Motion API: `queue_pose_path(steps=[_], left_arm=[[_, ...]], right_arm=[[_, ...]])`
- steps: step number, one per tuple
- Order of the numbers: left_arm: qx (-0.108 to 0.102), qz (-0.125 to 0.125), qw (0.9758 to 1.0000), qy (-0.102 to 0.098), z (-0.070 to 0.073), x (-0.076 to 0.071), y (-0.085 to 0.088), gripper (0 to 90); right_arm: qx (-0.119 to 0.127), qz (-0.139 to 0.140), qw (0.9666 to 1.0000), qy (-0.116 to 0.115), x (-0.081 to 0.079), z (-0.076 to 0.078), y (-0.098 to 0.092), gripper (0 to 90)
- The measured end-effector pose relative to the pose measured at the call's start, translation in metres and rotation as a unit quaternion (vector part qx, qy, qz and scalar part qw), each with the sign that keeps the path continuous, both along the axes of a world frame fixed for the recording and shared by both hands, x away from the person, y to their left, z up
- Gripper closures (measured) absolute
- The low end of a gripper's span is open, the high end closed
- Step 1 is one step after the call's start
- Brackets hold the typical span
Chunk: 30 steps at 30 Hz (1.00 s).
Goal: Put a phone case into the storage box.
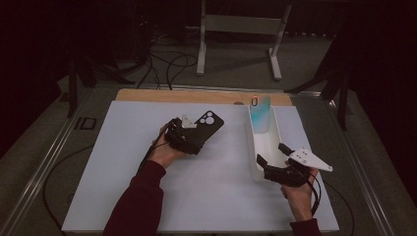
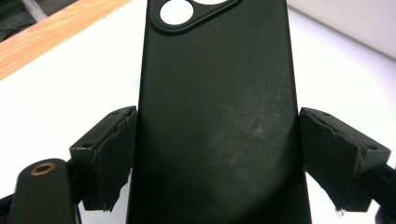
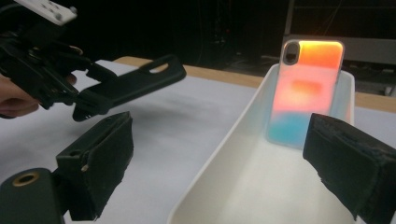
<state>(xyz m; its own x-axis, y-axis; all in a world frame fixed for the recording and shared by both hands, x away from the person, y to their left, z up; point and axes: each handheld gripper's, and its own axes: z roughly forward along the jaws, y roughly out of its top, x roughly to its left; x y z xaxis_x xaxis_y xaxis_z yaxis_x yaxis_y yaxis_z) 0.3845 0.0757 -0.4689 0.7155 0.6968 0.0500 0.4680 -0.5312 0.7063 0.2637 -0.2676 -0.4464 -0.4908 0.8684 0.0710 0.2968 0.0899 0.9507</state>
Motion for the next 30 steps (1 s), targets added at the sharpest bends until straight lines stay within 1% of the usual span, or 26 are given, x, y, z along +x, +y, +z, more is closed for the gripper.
queue_pose_path(steps=[3, 6, 12, 16, 20, 26, 30], left_arm=[[-0.002, -0.004, 0.9999, -0.011, 0.004, -0.007, 0.002, 15.4], [-0.007, -0.010, 0.9997, -0.020, 0.009, -0.014, 0.004, 15.4], [-0.014, -0.022, 0.9991, -0.034, 0.017, -0.026, 0.005, 15.4], [-0.011, -0.033, 0.9984, -0.045, 0.021, -0.033, 0.002, 15.4], [-0.013, -0.041, 0.9975, -0.055, 0.023, -0.039, 0.000, 15.3], [-0.016, -0.062, 0.9956, -0.068, 0.028, -0.050, -0.006, 15.3], [-0.020, -0.074, 0.9942, -0.075, 0.030, -0.057, -0.012, 15.3]], right_arm=[[0.000, 0.004, 1.0000, 0.007, 0.000, 0.000, 0.001, 8.2], [0.000, 0.004, 0.9999, 0.009, 0.000, 0.000, 0.001, 8.2], [0.003, 0.009, 0.9999, 0.012, 0.000, 0.001, 0.001, 8.1], [0.006, 0.016, 0.9998, 0.011, 0.002, 0.003, 0.002, 8.1], [0.015, 0.027, 0.9994, 0.016, 0.004, 0.005, 0.002, 8.1], [0.022, 0.033, 0.9989, 0.026, 0.008, 0.007, 0.004, 8.1], [0.016, 0.035, 0.9988, 0.030, 0.012, 0.010, 0.009, 8.2]])
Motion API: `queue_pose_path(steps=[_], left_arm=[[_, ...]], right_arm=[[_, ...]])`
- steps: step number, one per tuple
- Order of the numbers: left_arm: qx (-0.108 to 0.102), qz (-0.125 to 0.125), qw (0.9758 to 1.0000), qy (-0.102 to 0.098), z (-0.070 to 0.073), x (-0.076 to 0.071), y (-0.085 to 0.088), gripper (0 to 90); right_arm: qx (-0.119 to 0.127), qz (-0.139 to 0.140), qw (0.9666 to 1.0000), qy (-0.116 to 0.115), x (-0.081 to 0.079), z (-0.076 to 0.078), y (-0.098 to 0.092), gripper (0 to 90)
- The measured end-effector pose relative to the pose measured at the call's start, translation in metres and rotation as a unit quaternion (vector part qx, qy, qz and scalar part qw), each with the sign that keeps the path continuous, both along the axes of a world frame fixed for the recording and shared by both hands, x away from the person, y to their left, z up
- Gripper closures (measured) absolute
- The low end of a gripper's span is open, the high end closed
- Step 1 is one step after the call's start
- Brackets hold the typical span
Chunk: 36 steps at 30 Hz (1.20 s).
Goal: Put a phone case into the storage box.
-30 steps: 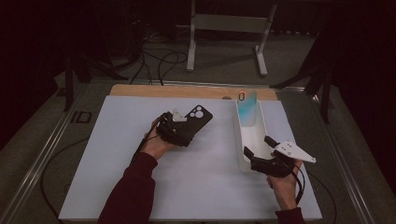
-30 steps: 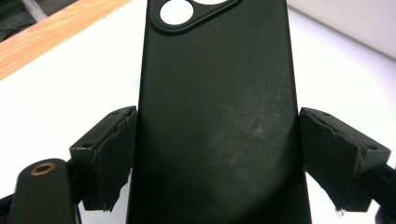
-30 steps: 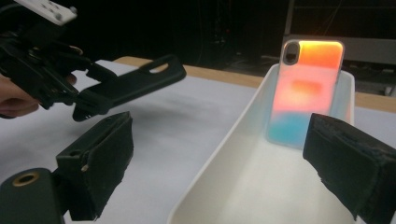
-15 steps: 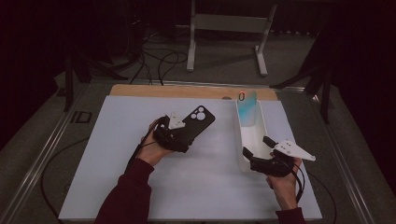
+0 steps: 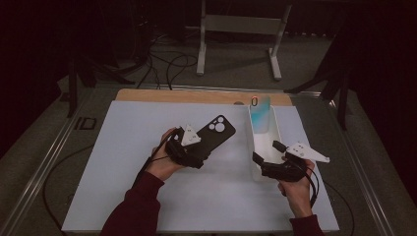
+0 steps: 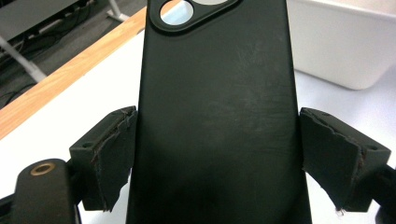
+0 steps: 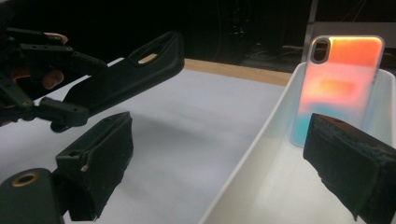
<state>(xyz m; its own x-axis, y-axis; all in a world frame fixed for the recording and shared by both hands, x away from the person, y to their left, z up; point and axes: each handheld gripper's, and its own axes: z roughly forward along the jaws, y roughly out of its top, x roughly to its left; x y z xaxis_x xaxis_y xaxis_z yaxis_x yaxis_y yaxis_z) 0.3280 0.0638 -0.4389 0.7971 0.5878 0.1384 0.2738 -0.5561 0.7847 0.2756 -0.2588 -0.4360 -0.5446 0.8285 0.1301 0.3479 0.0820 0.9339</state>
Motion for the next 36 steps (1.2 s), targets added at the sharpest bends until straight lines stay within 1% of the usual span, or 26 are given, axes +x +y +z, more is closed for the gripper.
queue_pose_path(steps=[4, 6, 7, 8, 9, 14, 17, 20, 22, 26, 27, 28, 30, 32, 33, 36], left_arm=[[-0.003, -0.012, 0.9999, -0.005, 0.003, -0.005, -0.005, 15.3], [-0.003, -0.012, 0.9999, -0.005, 0.003, -0.005, -0.005, 15.3], [-0.005, -0.027, 0.9995, -0.014, 0.008, -0.010, -0.013, 15.3], [-0.006, -0.032, 0.9993, -0.016, 0.010, -0.012, -0.016, 15.3], [-0.006, -0.032, 0.9993, -0.016, 0.010, -0.012, -0.016, 15.3], [-0.012, -0.055, 0.9980, -0.029, 0.018, -0.018, -0.031, 15.3], [-0.013, -0.067, 0.9970, -0.036, 0.021, -0.021, -0.040, 15.3], [-0.023, -0.077, 0.9960, -0.040, 0.022, -0.024, -0.047, 15.3], [-0.033, -0.085, 0.9950, -0.041, 0.021, -0.023, -0.049, 15.2], [-0.042, -0.091, 0.9940, -0.042, 0.020, -0.024, -0.055, 15.3], [-0.042, -0.091, 0.9940, -0.042, 0.020, -0.024, -0.055, 15.2], [-0.044, -0.096, 0.9935, -0.041, 0.020, -0.025, -0.057, 15.2], [-0.046, -0.098, 0.9932, -0.040, 0.021, -0.026, -0.058, 15.2], [-0.045, -0.098, 0.9934, -0.039, 0.020, -0.025, -0.059, 15.2], [-0.044, -0.098, 0.9935, -0.037, 0.019, -0.025, -0.059, 15.2], [-0.036, -0.099, 0.9938, -0.036, 0.016, -0.026, -0.061, 15.2]], right_arm=[[-0.001, 0.004, 1.0000, 0.003, 0.003, 0.003, 0.004, 8.2], [-0.001, 0.005, 1.0000, 0.002, 0.003, 0.003, 0.005, 8.2], [-0.001, 0.005, 1.0000, 0.002, 0.003, 0.003, 0.005, 8.2], [0.006, 0.013, 0.9999, 0.002, 0.005, 0.007, 0.010, 8.2], [0.006, 0.013, 0.9999, 0.002, 0.005, 0.007, 0.010, 8.2], [0.011, 0.026, 0.9996, 0.002, 0.008, 0.013, 0.017, 8.2], [0.019, 0.034, 0.9992, 0.007, 0.009, 0.018, 0.021, 9.2], [0.029, 0.043, 0.9986, 0.013, 0.009, 0.021, 0.024, 12.2], [0.029, 0.045, 0.9984, 0.014, 0.009, 0.023, 0.025, 14.6], [0.044, 0.054, 0.9971, 0.031, 0.011, 0.022, 0.028, 23.3], [0.048, 0.055, 0.9967, 0.036, 0.012, 0.022, 0.028, 27.3], [0.050, 0.055, 0.9963, 0.042, 0.012, 0.022, 0.029, 31.9], [0.050, 0.056, 0.9960, 0.050, 0.012, 0.022, 0.031, 38.5], [0.059, 0.067, 0.9945, 0.055, 0.013, 0.022, 0.031, 44.9], [0.061, 0.068, 0.9940, 0.059, 0.013, 0.022, 0.032, 47.0], [0.060, 0.079, 0.9931, 0.063, 0.014, 0.022, 0.034, 54.4]])
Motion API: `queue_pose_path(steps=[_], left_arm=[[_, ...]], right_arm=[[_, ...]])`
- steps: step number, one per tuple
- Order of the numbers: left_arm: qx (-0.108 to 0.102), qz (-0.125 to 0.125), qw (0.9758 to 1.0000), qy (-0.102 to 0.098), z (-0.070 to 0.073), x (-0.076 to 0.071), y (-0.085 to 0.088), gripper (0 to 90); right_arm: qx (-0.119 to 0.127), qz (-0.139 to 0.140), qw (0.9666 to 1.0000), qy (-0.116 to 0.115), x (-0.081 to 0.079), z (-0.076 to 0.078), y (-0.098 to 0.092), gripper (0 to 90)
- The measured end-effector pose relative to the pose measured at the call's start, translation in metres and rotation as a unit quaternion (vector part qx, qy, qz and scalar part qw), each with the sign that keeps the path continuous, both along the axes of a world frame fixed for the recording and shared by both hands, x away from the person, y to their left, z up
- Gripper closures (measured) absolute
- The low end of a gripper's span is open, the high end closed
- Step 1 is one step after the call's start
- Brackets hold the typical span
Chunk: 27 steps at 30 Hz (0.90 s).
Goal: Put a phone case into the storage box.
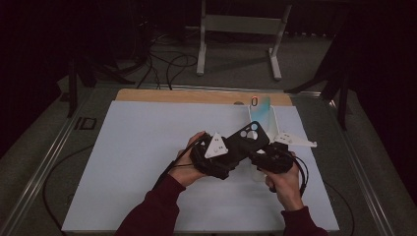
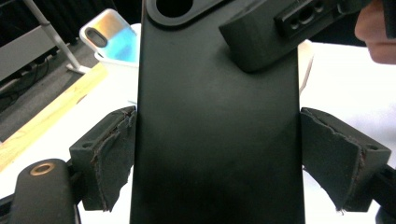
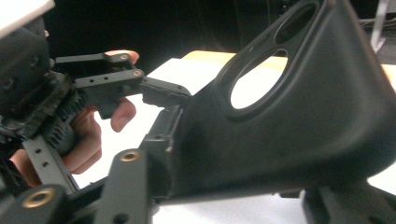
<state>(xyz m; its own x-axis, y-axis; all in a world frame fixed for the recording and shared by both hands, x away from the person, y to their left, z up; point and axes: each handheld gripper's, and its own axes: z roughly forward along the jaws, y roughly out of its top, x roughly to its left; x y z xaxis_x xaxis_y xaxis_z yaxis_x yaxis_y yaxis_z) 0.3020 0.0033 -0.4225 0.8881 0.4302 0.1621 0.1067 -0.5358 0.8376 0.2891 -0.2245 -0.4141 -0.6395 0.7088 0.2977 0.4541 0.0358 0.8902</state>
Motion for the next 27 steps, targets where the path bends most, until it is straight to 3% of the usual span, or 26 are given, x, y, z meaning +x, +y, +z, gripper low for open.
queue_pose_path(steps=[4, 5, 6, 8, 10, 11, 12, 14, 23, 27], left_arm=[[0.002, -0.006, 1.0000, 0.007, -0.004, -0.001, -0.003, 15.2], [0.002, -0.006, 1.0000, 0.007, -0.004, -0.001, -0.003, 15.1], [0.003, -0.006, 0.9999, 0.007, -0.005, -0.001, -0.005, 15.1], [0.005, -0.004, 1.0000, 0.004, -0.006, -0.001, -0.006, 14.7], [0.005, 0.014, 0.9999, 0.002, -0.007, 0.000, -0.008, 16.5], [0.001, 0.015, 0.9998, 0.009, -0.008, 0.002, -0.008, 25.0], [0.003, 0.013, 0.9998, 0.018, -0.009, 0.004, -0.008, 19.7], [0.011, 0.014, 0.9995, 0.025, -0.012, 0.006, -0.008, 15.7], [-0.009, 0.006, 0.9971, 0.075, -0.017, 0.015, 0.006, 12.8], [-0.020, -0.002, 0.9954, 0.094, -0.018, 0.017, 0.011, 10.3]], right_arm=[[0.004, 0.014, 0.9999, 0.004, 0.001, 0.000, 0.005, 68.8], [0.004, 0.014, 0.9999, 0.004, 0.001, 0.000, 0.005, 68.8], [0.005, 0.021, 0.9998, -0.001, 0.000, 0.000, 0.008, 76.7], [0.006, 0.025, 0.9997, -0.001, 0.000, 0.001, 0.009, 79.8], [0.011, 0.032, 0.9994, 0.001, 0.000, 0.001, 0.010, 86.1], [-0.002, 0.028, 0.9996, -0.004, -0.001, 0.001, 0.012, 86.6], [-0.016, 0.026, 0.9995, -0.010, -0.001, 0.001, 0.013, 86.9], [-0.016, 0.031, 0.9994, -0.005, 0.000, 0.000, 0.014, 87.2], [-0.033, 0.035, 0.9987, -0.017, 0.001, 0.001, 0.009, 87.2], [-0.025, 0.048, 0.9983, -0.020, -0.001, 0.002, 0.006, 87.1]])
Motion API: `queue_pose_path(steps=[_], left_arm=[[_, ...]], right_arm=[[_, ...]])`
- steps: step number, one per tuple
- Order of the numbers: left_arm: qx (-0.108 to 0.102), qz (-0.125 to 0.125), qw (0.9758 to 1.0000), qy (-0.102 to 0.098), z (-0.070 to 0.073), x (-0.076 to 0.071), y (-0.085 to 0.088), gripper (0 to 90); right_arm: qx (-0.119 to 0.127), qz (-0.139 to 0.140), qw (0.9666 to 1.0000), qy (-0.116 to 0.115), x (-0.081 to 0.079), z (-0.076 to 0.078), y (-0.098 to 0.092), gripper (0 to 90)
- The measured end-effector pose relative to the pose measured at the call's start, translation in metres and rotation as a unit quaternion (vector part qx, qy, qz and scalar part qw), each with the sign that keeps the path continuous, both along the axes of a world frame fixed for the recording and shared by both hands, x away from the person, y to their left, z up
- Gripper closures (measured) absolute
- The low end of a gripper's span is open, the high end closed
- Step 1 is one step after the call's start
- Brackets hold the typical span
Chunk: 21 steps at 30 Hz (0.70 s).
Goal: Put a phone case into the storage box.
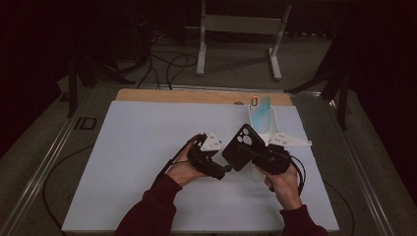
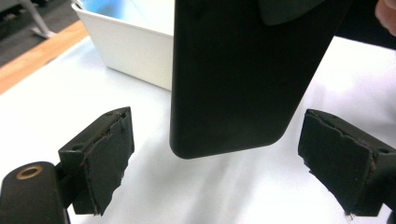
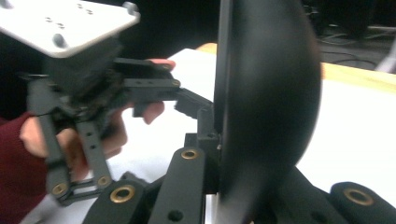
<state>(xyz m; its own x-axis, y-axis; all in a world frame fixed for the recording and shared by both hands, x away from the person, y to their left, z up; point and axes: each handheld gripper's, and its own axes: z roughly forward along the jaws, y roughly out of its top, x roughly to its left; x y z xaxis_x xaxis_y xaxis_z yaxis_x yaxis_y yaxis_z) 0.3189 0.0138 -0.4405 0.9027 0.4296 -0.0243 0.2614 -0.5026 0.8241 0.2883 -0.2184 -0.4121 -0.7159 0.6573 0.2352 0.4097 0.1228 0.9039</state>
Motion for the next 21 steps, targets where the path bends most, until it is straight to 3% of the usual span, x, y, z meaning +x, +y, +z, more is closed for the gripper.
queue_pose_path(steps=[2, 10, 14, 18, 21], left_arm=[[-0.004, -0.012, 0.9998, 0.015, -0.001, 0.002, 0.000, 8.1], [-0.010, -0.042, 0.9988, 0.025, -0.003, -0.001, -0.003, 9.2], [-0.022, -0.060, 0.9977, 0.023, 0.000, -0.004, -0.002, 13.6], [-0.025, -0.063, 0.9975, 0.021, 0.000, -0.004, -0.002, 15.9], [-0.027, -0.071, 0.9970, 0.017, 0.001, -0.007, -0.003, 20.9]], right_arm=[[0.011, 0.020, 0.9997, -0.002, -0.001, 0.001, 0.000, 87.1], [0.016, 0.071, 0.9972, -0.016, -0.005, 0.006, 0.007, 87.0], [0.013, 0.082, 0.9963, -0.019, -0.006, 0.007, 0.009, 87.0], [0.021, 0.090, 0.9954, -0.023, -0.006, 0.006, 0.009, 87.0], [0.013, 0.092, 0.9954, -0.025, -0.006, 0.007, 0.010, 87.0]])
